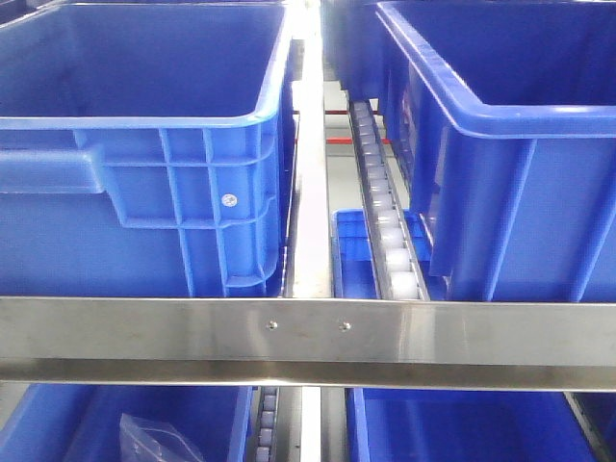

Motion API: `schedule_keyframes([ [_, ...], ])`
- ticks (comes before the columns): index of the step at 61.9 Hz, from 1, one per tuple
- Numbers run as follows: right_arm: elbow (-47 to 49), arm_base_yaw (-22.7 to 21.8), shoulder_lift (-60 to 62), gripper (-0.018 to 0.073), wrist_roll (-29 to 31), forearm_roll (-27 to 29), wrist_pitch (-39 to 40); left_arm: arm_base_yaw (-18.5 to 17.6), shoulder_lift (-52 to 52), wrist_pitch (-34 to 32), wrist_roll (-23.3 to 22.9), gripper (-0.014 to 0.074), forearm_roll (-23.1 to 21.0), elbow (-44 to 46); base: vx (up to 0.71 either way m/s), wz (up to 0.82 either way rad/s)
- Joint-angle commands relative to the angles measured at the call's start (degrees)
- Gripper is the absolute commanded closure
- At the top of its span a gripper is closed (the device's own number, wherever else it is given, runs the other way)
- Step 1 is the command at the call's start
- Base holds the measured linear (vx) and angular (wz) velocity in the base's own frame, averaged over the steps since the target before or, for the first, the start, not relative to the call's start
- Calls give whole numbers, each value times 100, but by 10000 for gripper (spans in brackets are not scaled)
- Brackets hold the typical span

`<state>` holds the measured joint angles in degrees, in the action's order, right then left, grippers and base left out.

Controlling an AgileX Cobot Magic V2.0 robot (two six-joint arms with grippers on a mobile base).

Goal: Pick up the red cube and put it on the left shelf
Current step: 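Open the right gripper to drop the red cube into the crate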

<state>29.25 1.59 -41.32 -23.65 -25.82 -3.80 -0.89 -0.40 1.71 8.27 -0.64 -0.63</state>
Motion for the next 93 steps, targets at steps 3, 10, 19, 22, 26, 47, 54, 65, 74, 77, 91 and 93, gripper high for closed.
schedule_keyframes([
  [3, -235, -37, 501, 506, 38, -105, 380, -31, 23, -518, 3, 491, -27, -126, 0, 0],
  [10, -382, -37, 549, 506, 38, -105, 380, -31, 23, -518, 3, 491, -27, -126, 0, 0],
  [19, -399, -37, 522, 506, 38, -105, 380, -31, 23, -518, 3, 491, -27, -126, 0, 0],
  [22, -399, -37, 522, 506, 38, -105, 380, -31, 23, -518, 3, 491, -27, -126, 0, 0],
  [26, -399, -37, 522, 506, 38, -105, 380, -31, 23, -518, 3, 491, -27, -126, 0, 0],
  [47, -399, -37, 539, 506, 38, -105, 380, -31, 23, -518, 3, 491, -27, -126, 0, 0],
  [54, -399, -37, 584, 506, 38, -124, 325, -31, 23, -518, 3, 491, -27, -126, 0, 0],
  [65, -554, -37, 1176, 506, 16, -311, 93, -31, 23, -518, 3, 491, -27, -126, 0, 0],
  [74, -1277, -37, 2072, 506, 16, -316, 212, -31, 23, -518, 3, 491, -27, -126, 0, 0],
  [77, -1584, -37, 2418, 506, 16, -316, 265, -31, 23, -518, 3, 491, -27, -126, 4, 25],
  [91, -2679, -37, 3775, 506, 5, -222, 344, -31, 23, -518, 3, 491, -27, -126, 1, -6],
  [93, -2785, -37, 3919, 506, 5, -203, 380, -31, 23, -518, 3, 491, -27, -126, 0, 0],
])
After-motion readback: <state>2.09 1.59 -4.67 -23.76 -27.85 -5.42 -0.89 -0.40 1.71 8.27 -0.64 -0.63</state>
